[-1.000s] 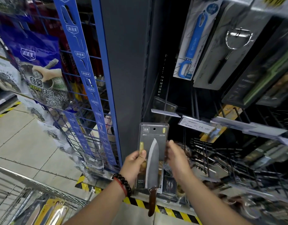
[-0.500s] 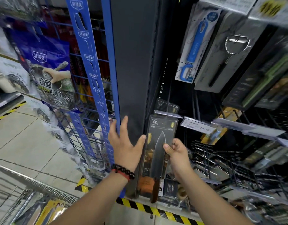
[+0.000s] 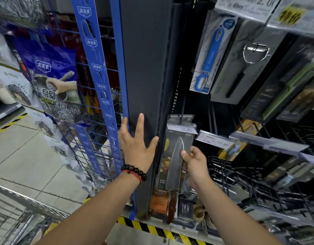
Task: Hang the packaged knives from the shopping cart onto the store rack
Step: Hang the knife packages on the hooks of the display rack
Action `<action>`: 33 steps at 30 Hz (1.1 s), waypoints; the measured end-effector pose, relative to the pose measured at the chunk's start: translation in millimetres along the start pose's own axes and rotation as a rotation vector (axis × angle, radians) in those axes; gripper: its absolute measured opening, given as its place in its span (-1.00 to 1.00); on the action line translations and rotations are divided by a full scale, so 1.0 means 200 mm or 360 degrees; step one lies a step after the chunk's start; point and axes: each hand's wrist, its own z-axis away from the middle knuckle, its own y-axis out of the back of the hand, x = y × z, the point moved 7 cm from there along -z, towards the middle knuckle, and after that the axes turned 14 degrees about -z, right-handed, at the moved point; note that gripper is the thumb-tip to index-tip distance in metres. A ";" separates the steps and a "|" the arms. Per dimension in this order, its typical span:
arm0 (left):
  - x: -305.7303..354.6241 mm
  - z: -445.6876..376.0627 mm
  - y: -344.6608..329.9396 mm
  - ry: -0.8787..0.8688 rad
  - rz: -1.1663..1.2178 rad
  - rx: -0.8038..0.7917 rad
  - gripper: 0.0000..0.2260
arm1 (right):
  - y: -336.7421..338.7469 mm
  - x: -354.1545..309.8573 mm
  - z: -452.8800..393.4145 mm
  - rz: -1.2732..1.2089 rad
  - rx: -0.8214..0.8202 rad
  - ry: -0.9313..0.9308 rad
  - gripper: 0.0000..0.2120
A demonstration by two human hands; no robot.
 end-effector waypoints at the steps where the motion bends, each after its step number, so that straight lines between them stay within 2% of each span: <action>1: 0.00 0.00 0.00 -0.0009 -0.0008 0.0007 -0.19 | 0.00 0.00 -0.01 -0.0011 -0.0005 0.0004 -0.91; 7: -0.02 -0.01 0.00 -0.0039 -0.0060 0.0032 -0.18 | -0.02 0.01 -0.03 -0.0035 -0.0018 0.0003 -0.80; 11: -0.01 -0.01 0.01 -0.0072 -0.0070 0.0046 -0.18 | -0.01 0.00 -0.04 -0.0055 -0.0001 0.0020 -0.92; 15: -0.01 0.00 0.01 -0.0080 -0.0065 0.0052 -0.19 | 0.01 0.01 -0.01 -0.0045 0.0049 0.0025 -0.84; 19: -0.02 -0.01 0.01 -0.0043 -0.0068 0.0014 -0.20 | 0.02 0.06 -0.03 -0.0011 0.0078 0.0005 -0.90; 21: -0.02 -0.01 0.01 -0.0041 -0.0076 0.0002 -0.20 | 0.03 0.08 -0.05 -0.0005 0.0097 -0.0011 -0.84; 33: -0.02 0.00 0.00 -0.0042 -0.0061 0.0014 -0.20 | 0.03 0.06 -0.05 0.0053 0.0046 0.0006 -0.93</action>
